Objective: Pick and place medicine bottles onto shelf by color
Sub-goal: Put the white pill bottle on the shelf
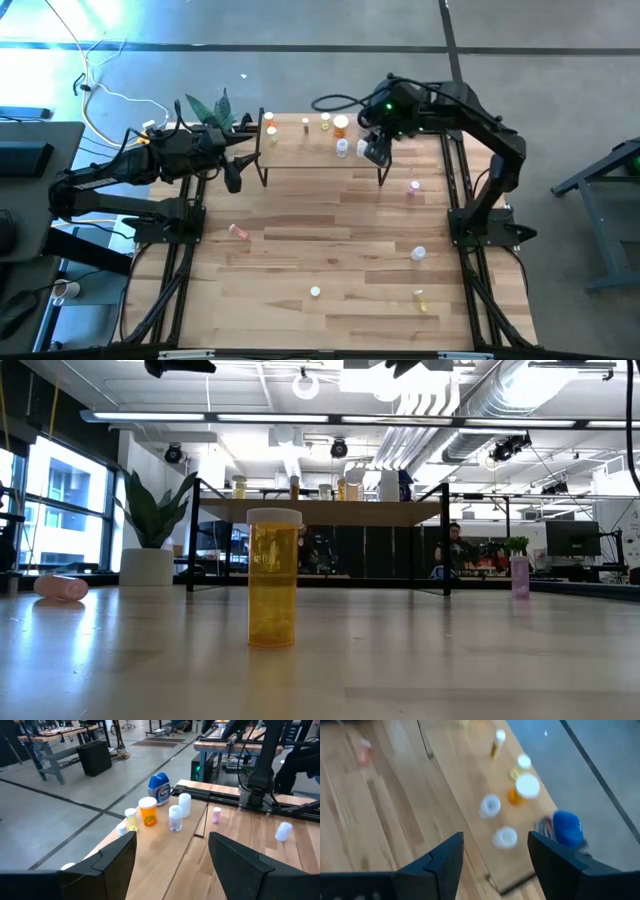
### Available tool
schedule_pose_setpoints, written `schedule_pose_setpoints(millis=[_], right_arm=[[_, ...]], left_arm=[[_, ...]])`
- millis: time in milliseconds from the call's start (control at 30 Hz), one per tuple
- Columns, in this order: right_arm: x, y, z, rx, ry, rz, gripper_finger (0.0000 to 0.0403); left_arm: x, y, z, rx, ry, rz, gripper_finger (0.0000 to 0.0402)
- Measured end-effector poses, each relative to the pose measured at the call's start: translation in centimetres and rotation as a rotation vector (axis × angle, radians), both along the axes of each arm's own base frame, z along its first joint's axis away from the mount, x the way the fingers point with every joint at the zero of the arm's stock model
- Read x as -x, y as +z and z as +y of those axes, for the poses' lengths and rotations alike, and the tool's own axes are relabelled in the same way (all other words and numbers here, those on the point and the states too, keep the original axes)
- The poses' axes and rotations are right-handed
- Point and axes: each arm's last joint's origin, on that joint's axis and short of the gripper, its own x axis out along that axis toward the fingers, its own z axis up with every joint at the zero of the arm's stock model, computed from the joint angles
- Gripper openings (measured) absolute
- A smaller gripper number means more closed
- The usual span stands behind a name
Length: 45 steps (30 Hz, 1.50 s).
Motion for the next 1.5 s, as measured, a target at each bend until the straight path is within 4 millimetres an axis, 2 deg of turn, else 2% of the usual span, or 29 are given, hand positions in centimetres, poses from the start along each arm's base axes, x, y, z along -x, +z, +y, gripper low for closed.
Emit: schedule_pose_setpoints(millis=[133,333,600,833,1033,1500], right_arm=[[1.4,-0.2,0.8,0.016,0.005,0.061,0.0209],[5.4,-1.4,1.8,-0.011,-0.057,0.036,0.0198],[10.2,-4.8,3.8,-0.141,-0.197,-0.030,0.0197],[13.3,-8.6,6.0,-0.281,-0.318,-0.044,0.0197],[14.4,-11.2,7.7,-0.386,-0.411,-0.044,0.0197],[14.1,-16.2,10.9,-0.612,-0.622,0.064,0.0197]], left_arm=[[0.0,0.0,0.0,0.000,0.000,0.001,0.0236],[0.0,0.0,0.0,-0.001,0.006,0.001,0.0236],[0.0,0.0,0.0,-0.002,0.011,0.001,0.0236],[-0.3,-0.1,0.1,0.000,0.011,0.011,0.0236],[-0.9,-0.5,0.3,0.013,0.012,0.029,0.0236],[-1.2,-0.7,0.4,0.024,0.011,0.040,0.0236]])
